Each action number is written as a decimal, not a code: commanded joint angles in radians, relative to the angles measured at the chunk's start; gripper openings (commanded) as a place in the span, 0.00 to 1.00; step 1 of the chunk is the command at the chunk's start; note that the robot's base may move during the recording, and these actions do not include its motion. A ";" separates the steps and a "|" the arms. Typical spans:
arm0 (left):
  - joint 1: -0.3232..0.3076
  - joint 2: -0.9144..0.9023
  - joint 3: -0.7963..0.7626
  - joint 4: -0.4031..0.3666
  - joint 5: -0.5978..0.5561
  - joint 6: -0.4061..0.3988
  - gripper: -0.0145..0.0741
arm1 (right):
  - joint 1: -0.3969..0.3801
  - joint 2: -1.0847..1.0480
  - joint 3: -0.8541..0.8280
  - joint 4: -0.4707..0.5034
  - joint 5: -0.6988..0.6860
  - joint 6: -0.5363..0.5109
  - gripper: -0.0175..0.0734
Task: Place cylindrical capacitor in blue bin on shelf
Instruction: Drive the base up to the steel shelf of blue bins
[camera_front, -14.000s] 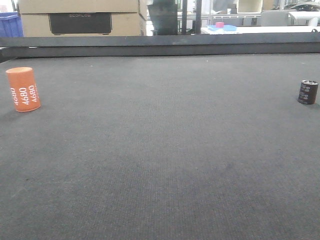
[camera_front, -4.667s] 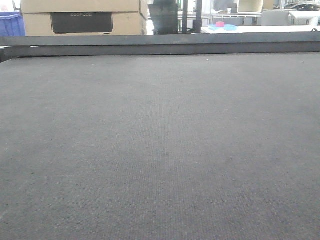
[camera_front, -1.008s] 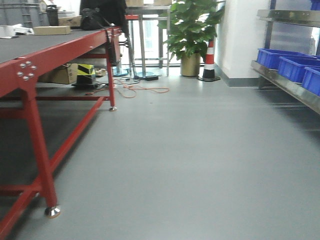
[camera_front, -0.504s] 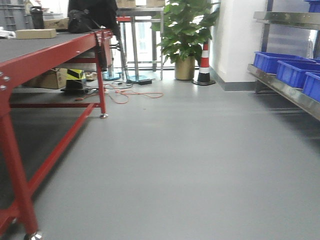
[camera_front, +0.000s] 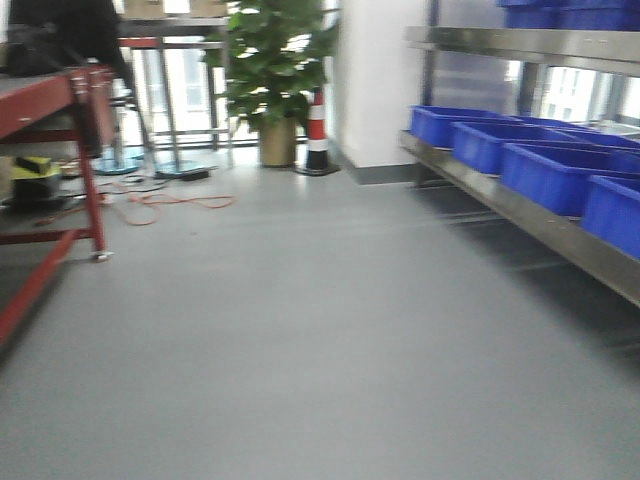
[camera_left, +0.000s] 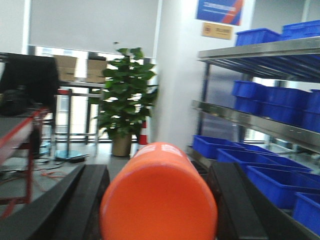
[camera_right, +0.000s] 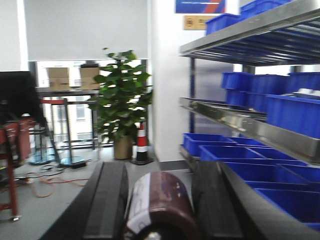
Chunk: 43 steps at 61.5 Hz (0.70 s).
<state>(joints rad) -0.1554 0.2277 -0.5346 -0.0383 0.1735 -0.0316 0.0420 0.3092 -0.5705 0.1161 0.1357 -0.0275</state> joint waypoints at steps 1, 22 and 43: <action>-0.002 -0.005 0.001 -0.004 -0.023 -0.002 0.04 | 0.002 -0.006 0.000 -0.007 -0.023 -0.002 0.01; -0.002 -0.005 0.001 -0.004 -0.023 -0.002 0.04 | 0.002 -0.006 0.000 -0.007 -0.023 -0.002 0.01; -0.002 -0.005 0.001 -0.004 -0.025 -0.002 0.04 | 0.002 -0.006 0.000 -0.007 -0.023 -0.002 0.01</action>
<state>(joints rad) -0.1554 0.2277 -0.5346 -0.0383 0.1735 -0.0316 0.0420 0.3092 -0.5705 0.1161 0.1357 -0.0275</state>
